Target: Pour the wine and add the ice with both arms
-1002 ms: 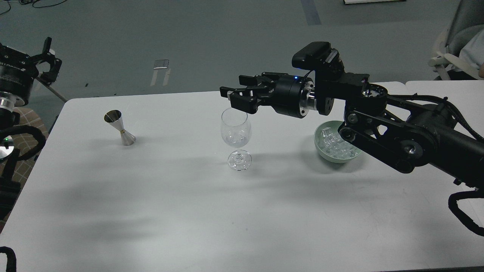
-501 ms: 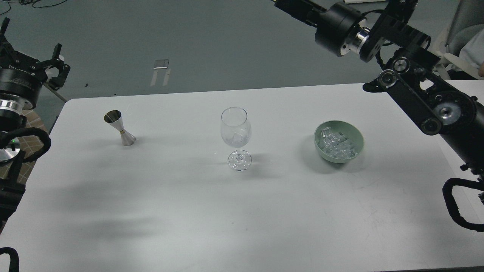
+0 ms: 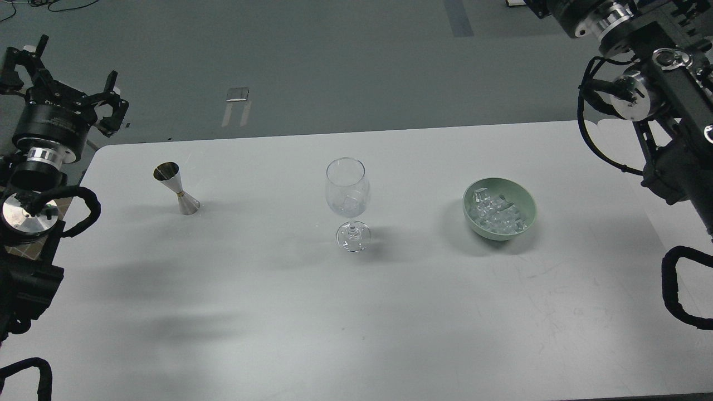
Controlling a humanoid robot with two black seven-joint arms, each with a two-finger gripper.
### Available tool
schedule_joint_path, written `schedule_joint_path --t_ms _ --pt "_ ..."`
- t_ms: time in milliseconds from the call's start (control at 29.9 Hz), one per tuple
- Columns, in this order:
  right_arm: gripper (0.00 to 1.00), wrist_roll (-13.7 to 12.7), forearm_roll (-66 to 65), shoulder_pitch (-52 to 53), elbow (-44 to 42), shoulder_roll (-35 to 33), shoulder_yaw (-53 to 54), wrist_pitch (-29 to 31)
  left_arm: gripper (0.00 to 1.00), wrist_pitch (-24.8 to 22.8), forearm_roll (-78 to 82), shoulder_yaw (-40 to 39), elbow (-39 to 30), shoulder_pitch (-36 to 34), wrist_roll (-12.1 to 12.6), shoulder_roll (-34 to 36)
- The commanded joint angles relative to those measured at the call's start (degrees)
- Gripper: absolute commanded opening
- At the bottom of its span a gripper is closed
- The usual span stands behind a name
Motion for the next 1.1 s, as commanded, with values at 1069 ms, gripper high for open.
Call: schedule_joint_path --t_ms 1069 --pt "1.0 0.4 18.6 -4.7 -3.9 12.0 4.8 3.5 0.98 -1.2 2.8 1.7 -2.1 0.4 -3.3 -4.5"
